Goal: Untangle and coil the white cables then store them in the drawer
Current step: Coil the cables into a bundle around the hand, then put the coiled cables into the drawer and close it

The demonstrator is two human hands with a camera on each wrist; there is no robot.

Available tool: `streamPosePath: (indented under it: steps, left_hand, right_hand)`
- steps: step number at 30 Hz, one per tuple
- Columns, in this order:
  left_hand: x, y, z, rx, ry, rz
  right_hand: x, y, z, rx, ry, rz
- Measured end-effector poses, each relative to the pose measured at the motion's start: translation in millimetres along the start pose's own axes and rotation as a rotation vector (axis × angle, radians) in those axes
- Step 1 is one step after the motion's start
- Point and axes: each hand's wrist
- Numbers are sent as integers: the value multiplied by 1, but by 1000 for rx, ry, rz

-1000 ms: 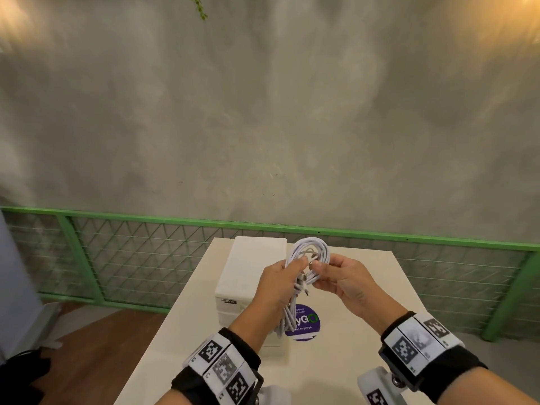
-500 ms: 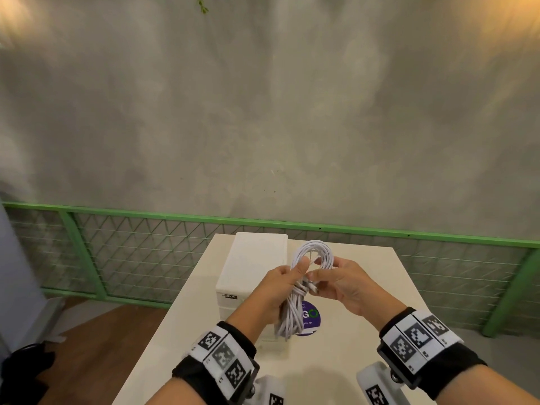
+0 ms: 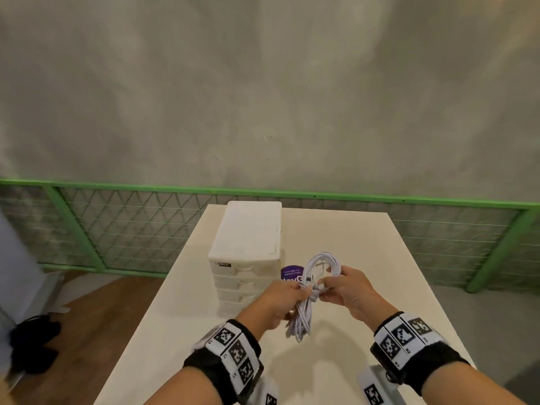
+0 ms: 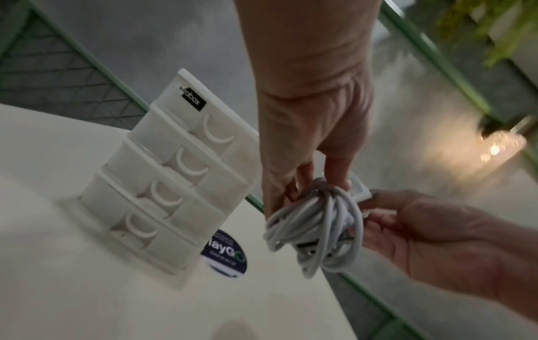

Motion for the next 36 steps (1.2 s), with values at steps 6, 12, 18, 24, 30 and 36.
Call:
streamPosePath:
  steps: [6,12,18,24,30,36]
  left_hand:
    - [13,-19,-46,56,55,-44]
    - [28,-35,-79,22,167,77]
    - [39,-42,-106,316,63,191]
    - [48,-36,-119,439,40,157]
    - [62,-23,-125,410,85,195]
    - [68,-24,-127,481,38,147]
  right_hand:
    - [10,8,44,-104,-89,52]
    - [23,10,84,-173,-173,77]
    - [40,5,124,-157,-250,45]
    - [45,-3,141,-27,-309,-36]
    - [56,2,139,-466,-107,-151]
    - [58,4,139,-680,-67,-146]
Point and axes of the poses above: each hand's wrist, its own x-axis towards the middle knuckle, its own y-axis out of the back of the hand, z = x × y, and after that the axes turned 6 degrees about z, right-handed
